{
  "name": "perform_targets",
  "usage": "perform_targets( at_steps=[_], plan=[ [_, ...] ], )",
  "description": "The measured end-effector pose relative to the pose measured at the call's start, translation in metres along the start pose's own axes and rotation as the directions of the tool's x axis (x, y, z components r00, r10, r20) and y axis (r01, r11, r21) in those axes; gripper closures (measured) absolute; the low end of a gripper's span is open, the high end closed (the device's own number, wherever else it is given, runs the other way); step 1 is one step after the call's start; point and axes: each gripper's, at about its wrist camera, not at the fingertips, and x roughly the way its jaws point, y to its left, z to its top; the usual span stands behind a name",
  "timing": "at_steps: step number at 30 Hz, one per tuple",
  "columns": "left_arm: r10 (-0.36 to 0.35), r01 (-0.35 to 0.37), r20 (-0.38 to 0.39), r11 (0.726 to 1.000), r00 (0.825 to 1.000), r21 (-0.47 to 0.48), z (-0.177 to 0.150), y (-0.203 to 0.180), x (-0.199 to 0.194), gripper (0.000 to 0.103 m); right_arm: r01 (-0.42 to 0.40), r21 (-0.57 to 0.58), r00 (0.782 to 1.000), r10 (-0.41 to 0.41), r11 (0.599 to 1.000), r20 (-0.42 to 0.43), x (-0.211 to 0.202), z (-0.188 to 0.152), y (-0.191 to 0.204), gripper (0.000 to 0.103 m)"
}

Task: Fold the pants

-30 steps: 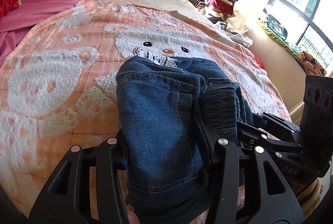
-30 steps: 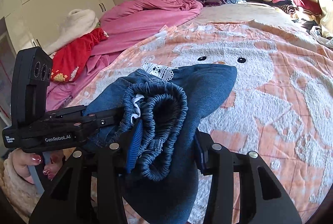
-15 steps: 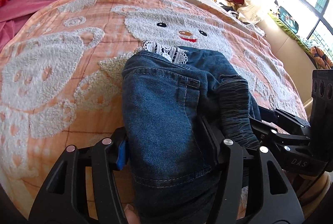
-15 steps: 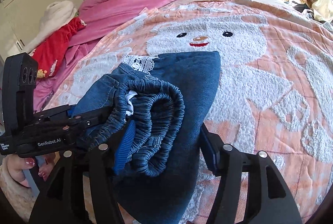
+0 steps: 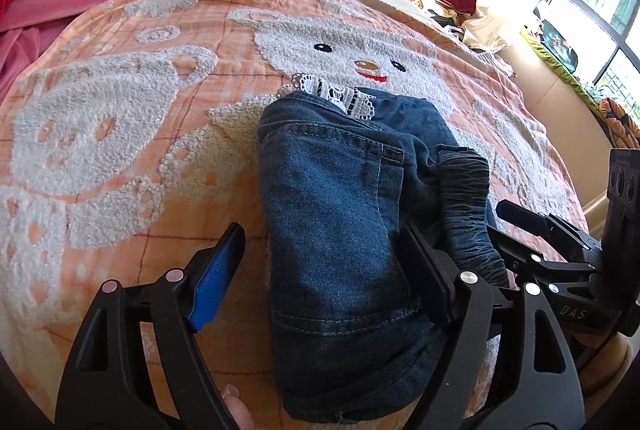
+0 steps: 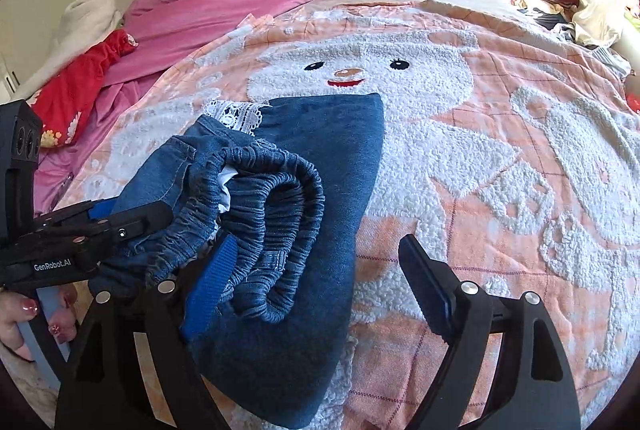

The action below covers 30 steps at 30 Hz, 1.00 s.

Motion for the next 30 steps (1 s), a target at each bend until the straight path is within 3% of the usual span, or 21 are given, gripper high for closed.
perform_targets(
  at_steps=[8,9,10,18,30],
  plan=[
    [0.003,-0.003,0.034,1.000,0.999,-0.010,-0.004,0.001,-0.024,0.023,0.041,-0.001,0.998,-0.041,0.999,0.038,-0.026,-0.001,0.000,0.020],
    [0.004,-0.004,0.040,1.000,0.999,-0.011,-0.005,0.001,-0.028,0.022,0.044,0.001,0.998,-0.044,0.999,0.045,-0.030,-0.001,0.001,0.009],
    [0.006,-0.006,0.046,1.000,0.999,-0.009,-0.006,0.000,-0.031,0.022,0.050,0.003,0.997,-0.050,0.999,0.057,-0.035,-0.002,0.001,0.007],
    [0.017,-0.019,0.107,1.000,0.994,0.018,-0.016,-0.005,-0.063,0.010,0.062,-0.009,0.986,-0.060,0.998,0.153,-0.075,-0.006,0.014,0.005],
    [0.036,-0.039,0.176,0.999,0.984,0.014,-0.039,-0.002,-0.106,0.009,0.117,-0.050,0.965,-0.101,0.992,0.244,-0.114,-0.025,0.037,0.005]
  ],
)
